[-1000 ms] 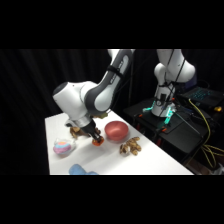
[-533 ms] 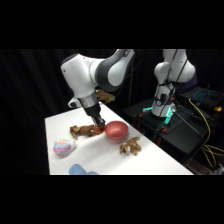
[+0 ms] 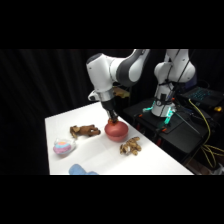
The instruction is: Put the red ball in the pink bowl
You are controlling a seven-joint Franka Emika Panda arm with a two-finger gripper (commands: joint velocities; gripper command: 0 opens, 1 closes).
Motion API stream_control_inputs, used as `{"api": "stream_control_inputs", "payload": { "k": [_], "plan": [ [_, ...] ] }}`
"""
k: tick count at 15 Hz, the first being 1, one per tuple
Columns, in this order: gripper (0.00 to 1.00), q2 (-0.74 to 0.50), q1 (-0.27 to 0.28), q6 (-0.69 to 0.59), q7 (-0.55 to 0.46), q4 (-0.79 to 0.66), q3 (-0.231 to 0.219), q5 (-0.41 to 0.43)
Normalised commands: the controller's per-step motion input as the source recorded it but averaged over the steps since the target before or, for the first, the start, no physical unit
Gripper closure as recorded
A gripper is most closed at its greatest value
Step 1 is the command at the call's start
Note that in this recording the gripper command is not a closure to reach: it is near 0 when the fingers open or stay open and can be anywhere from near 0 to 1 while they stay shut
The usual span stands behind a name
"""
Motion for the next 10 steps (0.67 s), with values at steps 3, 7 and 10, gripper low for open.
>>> {"api": "stream_control_inputs", "payload": {
  "k": [3,7,10],
  "plan": [
    [0.25,-0.24,0.031,0.16,0.14,-0.32,-0.066,0.052],
    [0.25,-0.1,0.022,0.11,0.1,-0.12,-0.051,0.082],
    [0.0,-0.04,0.01,0.07,0.07,0.01,-0.047,0.094]
  ]
}}
